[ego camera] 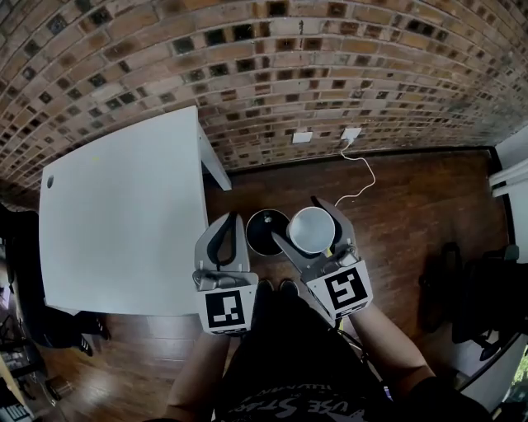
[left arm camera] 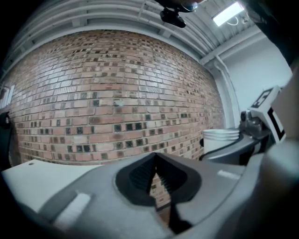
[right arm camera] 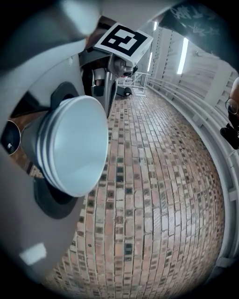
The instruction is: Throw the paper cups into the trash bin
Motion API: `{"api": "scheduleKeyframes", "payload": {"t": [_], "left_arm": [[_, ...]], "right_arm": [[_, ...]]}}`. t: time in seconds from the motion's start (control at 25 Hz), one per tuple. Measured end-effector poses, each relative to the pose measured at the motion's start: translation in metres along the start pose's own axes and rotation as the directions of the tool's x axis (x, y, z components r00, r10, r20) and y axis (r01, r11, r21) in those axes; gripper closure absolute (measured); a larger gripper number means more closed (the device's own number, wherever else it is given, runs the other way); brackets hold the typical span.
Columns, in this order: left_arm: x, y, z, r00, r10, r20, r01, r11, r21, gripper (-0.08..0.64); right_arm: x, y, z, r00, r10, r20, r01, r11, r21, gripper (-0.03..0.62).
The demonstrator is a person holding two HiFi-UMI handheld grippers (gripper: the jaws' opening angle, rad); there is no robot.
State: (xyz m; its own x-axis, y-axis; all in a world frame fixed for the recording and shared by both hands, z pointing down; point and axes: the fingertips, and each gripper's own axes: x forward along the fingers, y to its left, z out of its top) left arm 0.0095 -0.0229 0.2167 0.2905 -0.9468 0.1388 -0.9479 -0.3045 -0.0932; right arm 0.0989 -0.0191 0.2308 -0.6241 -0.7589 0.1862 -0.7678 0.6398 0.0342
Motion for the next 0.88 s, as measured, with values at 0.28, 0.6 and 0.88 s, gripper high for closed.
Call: {"api": "scheduleKeyframes", "payload": {"t": [0.28,0.6,0.88], "left_arm": [[0.024,-0.013,-0.058,0.997,-0.005,-0.073,0.005,1.000,-0.001,0.555],[0.049,-0.028,-0.138,0.986,-0.010,-0.166,-0.006,0.995,-0.095,0.555],[0.063,-0.037,-0.221,0.966,0.004,-0.259,-0.049,0.985,-0.167,0.555]], "right_arm": [[0.021,-0.006,-0.052,0.998,0.007,-0.055,-0.005,1.000,0.028,0.216],[0.048,-0.017,-0.133,0.991,0.009,-0.136,0.001,0.997,0.074,0.216],[0.073,-0.024,-0.213,0.980,0.013,-0.200,0.006,0.995,0.096,0.216]]}}
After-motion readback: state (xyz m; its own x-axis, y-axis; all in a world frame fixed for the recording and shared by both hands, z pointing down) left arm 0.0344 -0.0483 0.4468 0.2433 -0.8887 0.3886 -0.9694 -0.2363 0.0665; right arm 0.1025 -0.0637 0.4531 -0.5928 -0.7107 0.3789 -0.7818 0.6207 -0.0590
